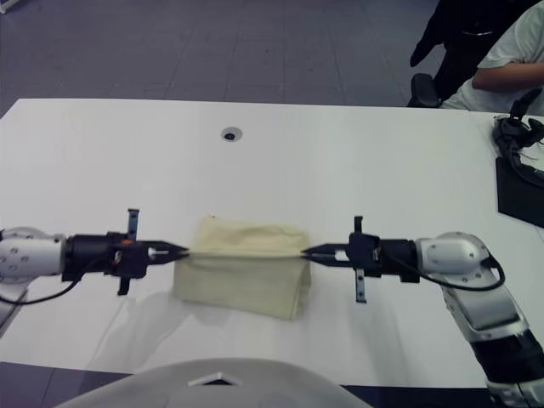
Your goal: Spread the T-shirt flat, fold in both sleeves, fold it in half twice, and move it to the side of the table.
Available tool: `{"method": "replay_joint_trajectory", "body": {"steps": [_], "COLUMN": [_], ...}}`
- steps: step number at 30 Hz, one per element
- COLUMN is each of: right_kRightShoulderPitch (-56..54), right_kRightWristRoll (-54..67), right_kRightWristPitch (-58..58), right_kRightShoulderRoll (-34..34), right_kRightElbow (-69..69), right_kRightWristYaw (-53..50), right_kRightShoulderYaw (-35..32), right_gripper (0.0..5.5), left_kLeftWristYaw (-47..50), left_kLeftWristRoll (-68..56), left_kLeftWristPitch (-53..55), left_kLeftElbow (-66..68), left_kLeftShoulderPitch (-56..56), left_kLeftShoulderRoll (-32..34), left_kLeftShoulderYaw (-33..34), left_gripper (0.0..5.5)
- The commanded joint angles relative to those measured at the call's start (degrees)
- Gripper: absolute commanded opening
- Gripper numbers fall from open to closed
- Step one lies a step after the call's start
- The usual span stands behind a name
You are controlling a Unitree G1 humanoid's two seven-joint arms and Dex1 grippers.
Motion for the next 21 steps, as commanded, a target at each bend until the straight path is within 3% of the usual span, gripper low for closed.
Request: {"method": "replay_joint_trajectory", "body": {"steps": [1,9,20,21], "right_kRightShoulderPitch": [-7.3,-11.7,-18.9,-19.4], "right_kRightWristRoll": [-2.9,-5.9,-6.9,-7.1], "right_kRightWristPitch": [-1.2,-5.0,-8.5,-8.2], "right_kRightShoulderRoll": [3.9,7.1,15.7,16.6], "right_kRightElbow": [8.4,20.9,33.8,34.7], "right_kRightWristYaw": [0.1,0.6,-6.0,-6.8], "right_kRightShoulderYaw": [1.0,-0.3,-3.2,-3.4], "right_gripper": [0.00,0.00,0.00,0.32], "left_kLeftWristYaw": [1.7,7.0,10.1,11.1], "left_kLeftWristRoll": [3.6,9.8,13.5,14.0], "left_kLeftWristPitch": [-1.4,-6.2,-9.7,-9.8], "left_kLeftElbow": [7.5,20.9,29.9,30.6], "left_kLeftShoulderPitch": [-7.5,-18.5,-18.9,-19.0], "left_kLeftShoulderRoll": [-4.8,-14.0,-16.5,-16.9], "left_kLeftShoulderYaw": [-4.2,-9.0,-10.8,-10.6], "left_gripper": [0.04,0.04,0.04,0.04]}}
